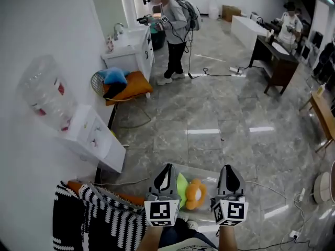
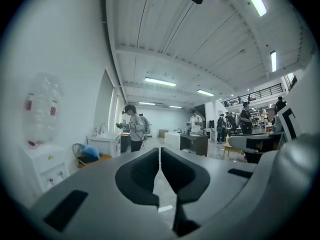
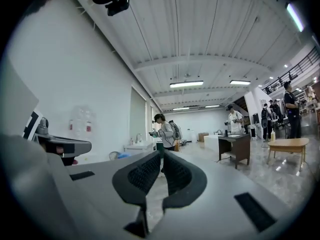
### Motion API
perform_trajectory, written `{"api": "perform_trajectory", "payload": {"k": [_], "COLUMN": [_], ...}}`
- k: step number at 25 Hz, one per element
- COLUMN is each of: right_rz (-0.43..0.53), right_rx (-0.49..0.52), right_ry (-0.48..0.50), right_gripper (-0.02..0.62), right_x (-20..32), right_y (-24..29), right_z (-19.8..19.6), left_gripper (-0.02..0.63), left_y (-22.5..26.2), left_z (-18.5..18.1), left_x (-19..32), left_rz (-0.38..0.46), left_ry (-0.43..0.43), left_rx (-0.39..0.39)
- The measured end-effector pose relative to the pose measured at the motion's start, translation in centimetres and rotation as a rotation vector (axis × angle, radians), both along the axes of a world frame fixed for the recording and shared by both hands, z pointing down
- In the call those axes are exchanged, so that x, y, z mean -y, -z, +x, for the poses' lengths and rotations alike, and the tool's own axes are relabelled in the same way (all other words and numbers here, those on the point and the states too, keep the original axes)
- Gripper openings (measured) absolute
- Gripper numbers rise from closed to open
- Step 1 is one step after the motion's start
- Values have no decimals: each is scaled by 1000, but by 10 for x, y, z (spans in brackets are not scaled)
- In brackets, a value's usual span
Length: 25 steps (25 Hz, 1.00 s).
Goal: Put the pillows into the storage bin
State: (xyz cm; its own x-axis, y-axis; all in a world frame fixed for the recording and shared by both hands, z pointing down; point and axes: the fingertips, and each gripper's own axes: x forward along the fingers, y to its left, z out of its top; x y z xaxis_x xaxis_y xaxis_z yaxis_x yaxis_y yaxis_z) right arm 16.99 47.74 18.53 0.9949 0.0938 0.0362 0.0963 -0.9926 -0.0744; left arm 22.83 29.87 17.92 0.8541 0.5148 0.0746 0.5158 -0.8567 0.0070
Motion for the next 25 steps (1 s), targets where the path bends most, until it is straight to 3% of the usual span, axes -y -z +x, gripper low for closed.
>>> {"api": "perform_trajectory", "payload": {"k": [10,25], "right_rz": [-41,-78], "right_rx": [-63,-77], "right_ry": [33,59], "right_gripper": [28,14], "right_x": [19,36], "right_y": [52,62], "right_z": [-19,-23], "left_gripper": [26,26], "left_y": [70,72], "left_z": [-28,-41], "left_x": [18,33], "left_rz": [-7,0], "left_ry": [27,48], "left_rx": [-83,-88]}}
